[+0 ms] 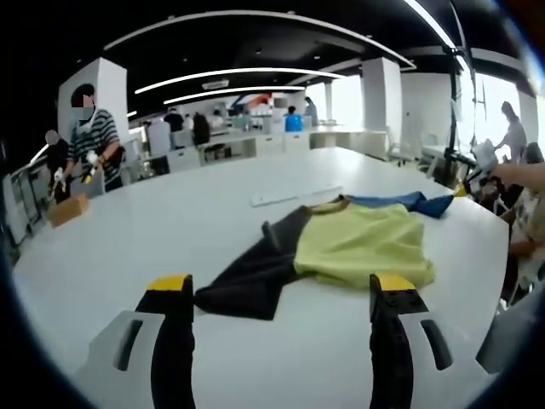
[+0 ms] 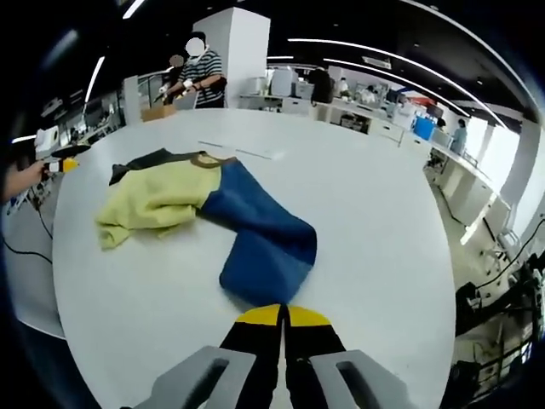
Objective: Fold the garment on the visible template until the final outline fits inside the template.
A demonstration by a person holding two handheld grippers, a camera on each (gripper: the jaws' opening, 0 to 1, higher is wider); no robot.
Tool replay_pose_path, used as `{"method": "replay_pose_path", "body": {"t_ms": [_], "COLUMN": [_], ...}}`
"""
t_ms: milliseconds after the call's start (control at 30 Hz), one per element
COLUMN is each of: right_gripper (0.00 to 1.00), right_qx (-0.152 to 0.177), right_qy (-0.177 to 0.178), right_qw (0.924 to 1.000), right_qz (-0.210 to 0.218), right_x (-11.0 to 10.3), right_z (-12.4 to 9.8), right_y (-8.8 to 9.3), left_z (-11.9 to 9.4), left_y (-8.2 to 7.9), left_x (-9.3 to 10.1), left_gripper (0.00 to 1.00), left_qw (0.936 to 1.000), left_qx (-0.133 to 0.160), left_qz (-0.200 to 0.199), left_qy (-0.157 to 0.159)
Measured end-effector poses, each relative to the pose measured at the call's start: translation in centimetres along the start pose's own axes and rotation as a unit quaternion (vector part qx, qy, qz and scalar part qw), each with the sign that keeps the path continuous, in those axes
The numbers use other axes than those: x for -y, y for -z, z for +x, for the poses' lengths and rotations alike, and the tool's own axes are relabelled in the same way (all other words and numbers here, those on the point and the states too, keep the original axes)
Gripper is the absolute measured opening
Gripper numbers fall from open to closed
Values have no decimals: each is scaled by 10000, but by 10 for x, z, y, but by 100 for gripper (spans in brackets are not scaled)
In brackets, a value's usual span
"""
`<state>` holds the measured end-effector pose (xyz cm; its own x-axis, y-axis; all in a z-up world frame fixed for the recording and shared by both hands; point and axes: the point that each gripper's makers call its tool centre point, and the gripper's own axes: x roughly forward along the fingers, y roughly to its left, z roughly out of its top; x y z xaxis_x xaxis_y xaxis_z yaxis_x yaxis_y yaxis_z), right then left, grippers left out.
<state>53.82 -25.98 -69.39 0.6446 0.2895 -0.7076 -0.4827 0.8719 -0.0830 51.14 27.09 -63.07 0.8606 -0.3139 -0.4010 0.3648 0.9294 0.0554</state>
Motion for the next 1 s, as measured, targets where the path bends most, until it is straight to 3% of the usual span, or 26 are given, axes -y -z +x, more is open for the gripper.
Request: {"method": "replay_pose_path", "body": {"t_ms": [633,1000], "right_gripper": [0,0], "right_qx": [-691,-909], "right_qy": [12,263], "right_qw": [9966,9945], "right_qz": [-451,-451], "right_x": [40,69], "right_z": [-4,-1], "right_y": [7,10], "left_z": [2,3], "left_y": [3,7], "left_x": [-5,-5], "left_gripper": [84,85], "left_qw": [10000,10000], "left_qx": [-27,-91], "left_qz": [-33,-17], "left_qy": [-20,6]}}
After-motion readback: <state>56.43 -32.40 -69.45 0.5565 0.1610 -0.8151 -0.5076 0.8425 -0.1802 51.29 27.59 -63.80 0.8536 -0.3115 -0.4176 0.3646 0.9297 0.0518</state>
